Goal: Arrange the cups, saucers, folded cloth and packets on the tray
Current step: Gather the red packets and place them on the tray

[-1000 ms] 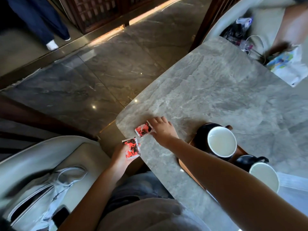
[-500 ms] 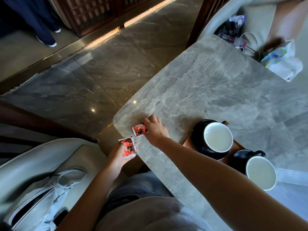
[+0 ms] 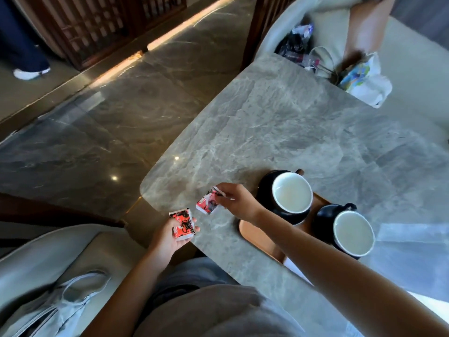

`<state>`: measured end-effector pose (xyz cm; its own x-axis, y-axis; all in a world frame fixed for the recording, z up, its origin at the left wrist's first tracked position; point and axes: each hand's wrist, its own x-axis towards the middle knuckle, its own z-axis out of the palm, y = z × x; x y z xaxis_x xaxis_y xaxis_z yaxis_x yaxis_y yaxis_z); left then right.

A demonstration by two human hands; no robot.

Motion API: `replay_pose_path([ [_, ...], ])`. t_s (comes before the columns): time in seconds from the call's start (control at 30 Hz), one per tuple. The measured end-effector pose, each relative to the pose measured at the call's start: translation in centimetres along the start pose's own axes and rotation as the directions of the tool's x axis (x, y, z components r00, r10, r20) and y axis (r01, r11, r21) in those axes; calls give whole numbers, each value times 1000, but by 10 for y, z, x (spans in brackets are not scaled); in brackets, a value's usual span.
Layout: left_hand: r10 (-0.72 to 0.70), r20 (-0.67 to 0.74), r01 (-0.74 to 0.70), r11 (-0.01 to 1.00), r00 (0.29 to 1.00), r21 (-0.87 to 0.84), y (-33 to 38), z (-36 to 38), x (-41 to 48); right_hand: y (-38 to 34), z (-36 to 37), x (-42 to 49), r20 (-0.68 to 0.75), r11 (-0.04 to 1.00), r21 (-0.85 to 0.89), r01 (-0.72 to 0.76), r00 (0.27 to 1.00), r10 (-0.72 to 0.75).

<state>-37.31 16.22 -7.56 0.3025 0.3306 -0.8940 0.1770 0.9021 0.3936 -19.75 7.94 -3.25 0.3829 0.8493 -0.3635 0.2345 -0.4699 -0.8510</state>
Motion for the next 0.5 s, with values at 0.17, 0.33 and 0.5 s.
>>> replay_pose_path([
  [0.17, 35, 137, -50, 992, 990, 114, 0, 36, -6, -11, -17, -23, 105, 999, 44, -27, 994, 22],
  [0.33, 14, 446, -109, 976, 895, 188, -5, 48, -20, -11, -20, -40, 95, 967, -251, 49, 995, -26],
  [0.5, 45, 458, -239, 895, 888, 376, -14, 53, -22, -11, -16, -48, 36, 912, -400, 92, 996, -85],
])
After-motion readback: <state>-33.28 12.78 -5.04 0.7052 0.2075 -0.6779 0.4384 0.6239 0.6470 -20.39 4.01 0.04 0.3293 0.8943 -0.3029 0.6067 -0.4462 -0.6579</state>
